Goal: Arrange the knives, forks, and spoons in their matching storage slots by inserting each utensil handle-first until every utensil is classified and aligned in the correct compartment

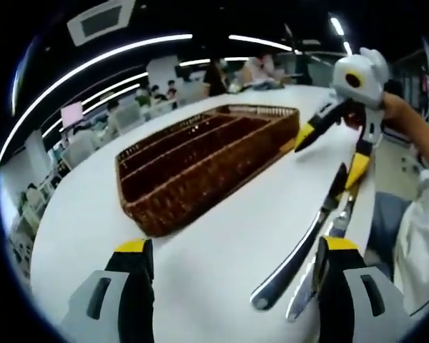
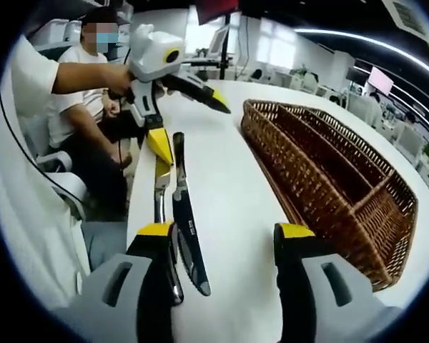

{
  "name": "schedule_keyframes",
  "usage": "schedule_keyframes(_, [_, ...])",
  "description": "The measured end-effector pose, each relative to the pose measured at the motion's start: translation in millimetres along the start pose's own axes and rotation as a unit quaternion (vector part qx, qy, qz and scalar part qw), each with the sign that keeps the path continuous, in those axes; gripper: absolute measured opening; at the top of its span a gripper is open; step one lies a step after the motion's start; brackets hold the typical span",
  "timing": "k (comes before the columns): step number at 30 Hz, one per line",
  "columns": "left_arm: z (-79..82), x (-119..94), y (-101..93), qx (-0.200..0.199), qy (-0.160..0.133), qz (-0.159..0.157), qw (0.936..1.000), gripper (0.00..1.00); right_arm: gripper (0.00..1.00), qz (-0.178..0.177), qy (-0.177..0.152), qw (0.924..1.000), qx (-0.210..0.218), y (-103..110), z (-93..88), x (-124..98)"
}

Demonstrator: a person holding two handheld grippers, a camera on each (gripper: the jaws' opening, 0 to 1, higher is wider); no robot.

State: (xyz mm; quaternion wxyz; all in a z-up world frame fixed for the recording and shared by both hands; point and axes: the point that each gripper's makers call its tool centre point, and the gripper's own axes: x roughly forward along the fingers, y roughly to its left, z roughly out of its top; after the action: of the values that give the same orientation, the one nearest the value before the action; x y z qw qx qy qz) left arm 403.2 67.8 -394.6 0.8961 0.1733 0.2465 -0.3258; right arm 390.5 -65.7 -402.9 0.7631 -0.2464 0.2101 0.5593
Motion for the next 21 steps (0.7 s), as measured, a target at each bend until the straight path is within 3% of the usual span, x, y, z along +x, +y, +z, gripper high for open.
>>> schedule_keyframes(6, [5.0, 8.4, -11.0, 0.01, 0.012, -0.021, 0.9997, 0.92, 0.49, 0.029, 0.016, 0.9993, -0.02, 8.3, 2.3, 1.4])
schedule_keyframes(21, [13.3, 16.2, -28.6, 0.034, 0.029, -0.032, 0.9985, 0.9, 0.39, 0.054, 0.024, 0.9982, 0.007, 6.0, 1.0, 6.9])
